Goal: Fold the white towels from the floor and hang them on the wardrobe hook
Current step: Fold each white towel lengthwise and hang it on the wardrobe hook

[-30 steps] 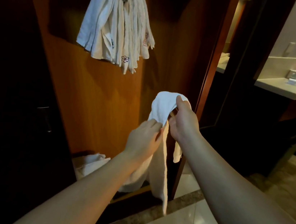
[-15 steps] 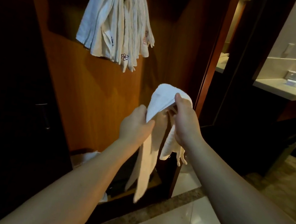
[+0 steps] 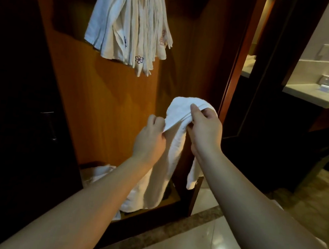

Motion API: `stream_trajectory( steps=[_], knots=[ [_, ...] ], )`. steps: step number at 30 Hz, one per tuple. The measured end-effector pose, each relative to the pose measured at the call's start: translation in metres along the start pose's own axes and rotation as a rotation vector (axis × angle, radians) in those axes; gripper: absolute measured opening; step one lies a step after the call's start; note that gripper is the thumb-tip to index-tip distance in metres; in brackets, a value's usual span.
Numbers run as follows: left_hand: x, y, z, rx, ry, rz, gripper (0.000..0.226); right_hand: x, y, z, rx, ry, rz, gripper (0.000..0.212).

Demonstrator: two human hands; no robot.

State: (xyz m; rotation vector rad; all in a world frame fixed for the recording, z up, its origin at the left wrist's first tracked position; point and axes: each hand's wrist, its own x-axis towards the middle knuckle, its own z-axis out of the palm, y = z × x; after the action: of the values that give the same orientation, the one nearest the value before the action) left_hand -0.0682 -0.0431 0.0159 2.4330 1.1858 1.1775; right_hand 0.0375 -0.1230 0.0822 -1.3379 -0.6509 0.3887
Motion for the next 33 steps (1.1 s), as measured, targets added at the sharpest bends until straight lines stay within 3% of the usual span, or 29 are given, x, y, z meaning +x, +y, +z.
stream_trajectory(
  steps=[3,7,13,16,18,23,27,33],
  knots=[
    [-0.014,-0.016,0.014,-0.095,-0.065,-0.182,0.024,0.009,-0.001,-0.007,-0.022,0.062,-0.043,0.024],
    [-0.028,-0.023,0.027,-0.078,-0.141,-0.178,0.019,0.02,0.001,-0.011,0.035,0.083,0.005,0.021],
    [-0.034,-0.003,0.019,0.06,-0.12,0.085,0.02,0.031,-0.001,-0.013,0.216,0.11,0.127,0.056],
    [-0.044,0.004,0.021,0.049,-0.139,0.229,0.018,0.039,-0.006,-0.016,0.374,0.09,0.257,0.047],
    [-0.048,0.003,0.027,0.055,-0.158,0.229,0.022,0.042,-0.008,-0.016,0.353,0.103,0.297,0.045],
    [-0.046,-0.022,0.045,0.011,-0.138,-0.103,0.028,0.049,-0.012,-0.015,0.306,0.189,0.229,0.04],
    [-0.055,-0.052,0.057,0.018,-0.228,-0.337,0.002,0.059,-0.027,-0.017,0.44,0.229,0.217,0.029],
    [-0.064,-0.096,0.053,-0.054,-0.309,-0.515,0.01,0.083,-0.032,-0.032,0.507,0.361,0.24,0.03]
  ],
)
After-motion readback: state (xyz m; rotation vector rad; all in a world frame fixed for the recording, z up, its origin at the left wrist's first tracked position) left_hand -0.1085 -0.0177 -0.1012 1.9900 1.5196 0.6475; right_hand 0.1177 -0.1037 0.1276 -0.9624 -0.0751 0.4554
